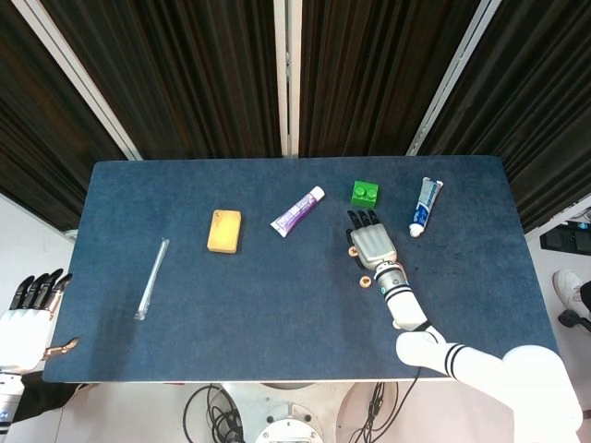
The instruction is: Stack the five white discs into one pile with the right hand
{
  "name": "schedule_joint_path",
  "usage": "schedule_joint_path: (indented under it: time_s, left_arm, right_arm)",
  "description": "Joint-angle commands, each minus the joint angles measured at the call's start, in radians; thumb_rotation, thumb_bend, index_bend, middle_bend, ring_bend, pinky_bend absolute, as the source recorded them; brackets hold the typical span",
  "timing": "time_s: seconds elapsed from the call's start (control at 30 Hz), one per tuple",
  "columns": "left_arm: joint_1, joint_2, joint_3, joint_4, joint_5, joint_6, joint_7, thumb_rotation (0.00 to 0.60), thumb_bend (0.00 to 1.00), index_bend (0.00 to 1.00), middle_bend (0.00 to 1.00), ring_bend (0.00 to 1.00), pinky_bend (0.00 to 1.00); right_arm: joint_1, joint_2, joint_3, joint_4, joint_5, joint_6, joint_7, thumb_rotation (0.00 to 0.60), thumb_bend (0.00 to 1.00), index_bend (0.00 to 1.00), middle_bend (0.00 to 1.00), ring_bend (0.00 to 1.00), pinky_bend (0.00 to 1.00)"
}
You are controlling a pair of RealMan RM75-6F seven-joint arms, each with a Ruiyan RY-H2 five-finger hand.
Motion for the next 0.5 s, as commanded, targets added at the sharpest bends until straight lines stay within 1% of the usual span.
schedule_joint_path:
  time_s: [0.03,0.2,0.37,0.5]
  left_arm:
    - [0.001,0.001,-0.001,0.000,-0.003,-0.001,-0.002,0.600,0.03,0.00,0.00,0.00,0.00]
    - [0.001,0.001,0.000,0.004,-0.004,-0.002,-0.007,0.600,0.03,0.00,0.00,0.00,0.00]
    - [0.001,-0.001,0.000,0.008,-0.005,-0.004,-0.012,0.600,0.03,0.00,0.00,0.00,0.00]
    - [0.001,-0.001,0.000,0.009,-0.004,-0.003,-0.013,0.600,0.03,0.00,0.00,0.00,0.00]
  right_arm:
    - [0.004,-0.004,-0.003,0.005,0.007,-0.004,-0.004,0.600,0.24,0.43,0.04,0.00,0.00]
    - [0.010,-0.010,-0.007,0.014,0.027,-0.006,-0.018,0.600,0.25,0.46,0.05,0.00,0.00]
    - [0.011,-0.013,-0.013,0.018,0.027,0.000,-0.014,0.600,0.26,0.50,0.06,0.00,0.00]
    - [0.010,-0.011,-0.015,0.017,0.020,0.008,-0.004,0.600,0.27,0.52,0.06,0.00,0.00]
